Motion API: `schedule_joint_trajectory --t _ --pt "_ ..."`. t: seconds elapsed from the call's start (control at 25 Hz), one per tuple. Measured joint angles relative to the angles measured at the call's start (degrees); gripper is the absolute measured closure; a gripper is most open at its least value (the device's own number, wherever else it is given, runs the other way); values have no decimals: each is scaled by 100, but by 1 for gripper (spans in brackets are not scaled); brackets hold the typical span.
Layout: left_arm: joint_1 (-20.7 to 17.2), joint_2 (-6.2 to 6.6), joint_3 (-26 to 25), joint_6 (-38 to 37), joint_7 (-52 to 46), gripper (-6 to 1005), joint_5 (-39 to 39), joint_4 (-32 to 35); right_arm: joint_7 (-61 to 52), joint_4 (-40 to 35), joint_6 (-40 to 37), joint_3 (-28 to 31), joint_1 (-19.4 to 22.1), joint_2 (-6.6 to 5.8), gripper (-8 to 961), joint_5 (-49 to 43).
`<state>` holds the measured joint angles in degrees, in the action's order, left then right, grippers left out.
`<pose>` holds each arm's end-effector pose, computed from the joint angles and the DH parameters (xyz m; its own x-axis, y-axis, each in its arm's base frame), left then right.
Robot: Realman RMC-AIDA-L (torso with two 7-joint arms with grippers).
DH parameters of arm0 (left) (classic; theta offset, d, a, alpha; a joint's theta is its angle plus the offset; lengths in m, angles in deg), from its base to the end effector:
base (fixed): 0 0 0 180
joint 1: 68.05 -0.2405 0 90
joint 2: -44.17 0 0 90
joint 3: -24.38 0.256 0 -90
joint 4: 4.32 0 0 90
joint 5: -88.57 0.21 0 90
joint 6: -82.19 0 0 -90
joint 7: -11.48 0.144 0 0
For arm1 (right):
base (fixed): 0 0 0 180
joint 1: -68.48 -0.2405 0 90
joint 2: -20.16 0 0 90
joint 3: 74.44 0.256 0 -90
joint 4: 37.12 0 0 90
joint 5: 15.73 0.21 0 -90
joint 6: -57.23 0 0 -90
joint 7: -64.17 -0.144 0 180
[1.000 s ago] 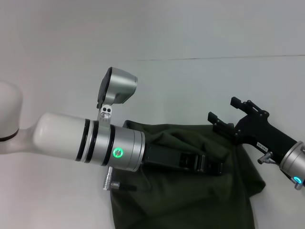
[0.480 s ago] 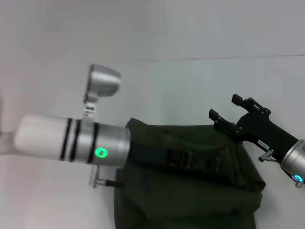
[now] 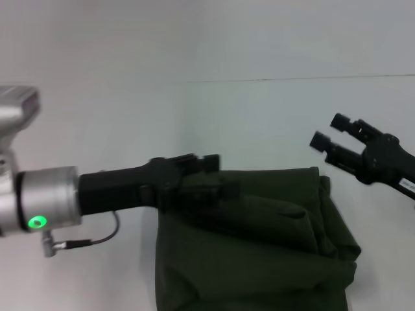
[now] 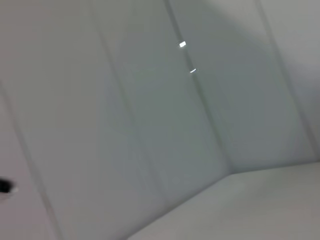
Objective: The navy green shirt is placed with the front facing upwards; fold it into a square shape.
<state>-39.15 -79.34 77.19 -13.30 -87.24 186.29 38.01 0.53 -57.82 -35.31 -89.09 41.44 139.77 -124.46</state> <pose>-0.1951 0.3131 -0.0230 0.5752 0.5341 0.6195 0.5110 -0.8260 0.2376 0.2922 0.3053 0.0061 0.5038 -0.2177 -0.8359 -0.6544 -0.7279 -0.2048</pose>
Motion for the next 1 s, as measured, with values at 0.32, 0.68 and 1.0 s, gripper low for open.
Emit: schedule_joint_trajectory --t 0.32,0.68,1.0 --pt "-454 44 -314 119 993 52 85 -94 13 -1056 -992 -1396 299 4 93 -15" --pt "-657 -33 -522 588 1566 53 92 -230 660 -956 -720 -1584 508 45 97 -46" --pt "-641 -33 -533 718 1702 55 47 -378 660 -688 63 -2112 378 44 122 -45"
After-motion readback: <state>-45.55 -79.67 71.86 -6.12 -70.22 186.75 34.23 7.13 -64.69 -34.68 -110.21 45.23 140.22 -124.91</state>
